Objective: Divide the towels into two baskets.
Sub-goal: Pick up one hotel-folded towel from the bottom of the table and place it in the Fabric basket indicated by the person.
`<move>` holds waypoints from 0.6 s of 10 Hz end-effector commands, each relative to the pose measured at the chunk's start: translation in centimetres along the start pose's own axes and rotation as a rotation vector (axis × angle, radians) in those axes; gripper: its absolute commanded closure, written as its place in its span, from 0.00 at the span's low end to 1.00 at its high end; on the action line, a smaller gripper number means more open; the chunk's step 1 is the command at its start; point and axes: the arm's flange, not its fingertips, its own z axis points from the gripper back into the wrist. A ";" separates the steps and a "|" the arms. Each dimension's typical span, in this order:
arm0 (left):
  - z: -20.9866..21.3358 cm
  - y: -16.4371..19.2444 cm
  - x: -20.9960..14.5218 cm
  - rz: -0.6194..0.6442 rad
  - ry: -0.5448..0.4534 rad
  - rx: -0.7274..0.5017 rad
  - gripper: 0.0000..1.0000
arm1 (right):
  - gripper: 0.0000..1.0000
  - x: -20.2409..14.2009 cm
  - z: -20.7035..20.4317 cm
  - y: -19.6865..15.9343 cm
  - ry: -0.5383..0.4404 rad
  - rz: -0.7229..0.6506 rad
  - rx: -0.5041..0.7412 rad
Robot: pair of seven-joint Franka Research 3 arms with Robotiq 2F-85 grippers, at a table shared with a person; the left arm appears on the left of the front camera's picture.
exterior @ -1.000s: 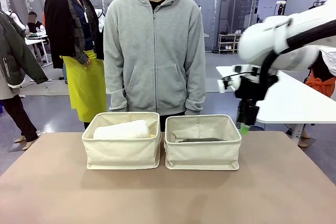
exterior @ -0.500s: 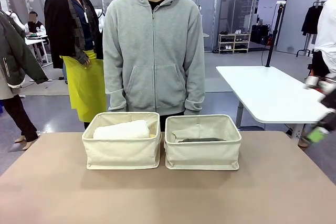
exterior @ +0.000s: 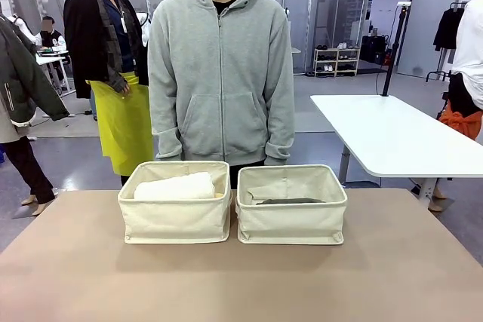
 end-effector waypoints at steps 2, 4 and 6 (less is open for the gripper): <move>0.3 -0.4 -0.2 -0.006 0.002 0.004 0.00 | 0.00 -1.1 0.0 -4.5 -0.173 -0.089 0.123; 0.3 -0.4 -0.2 -0.006 0.002 0.004 0.00 | 0.00 -2.7 0.1 -4.0 -0.123 -0.095 0.087; 0.3 -0.4 -0.2 -0.006 0.002 0.004 0.00 | 0.00 -2.7 0.1 -4.0 -0.123 -0.095 0.087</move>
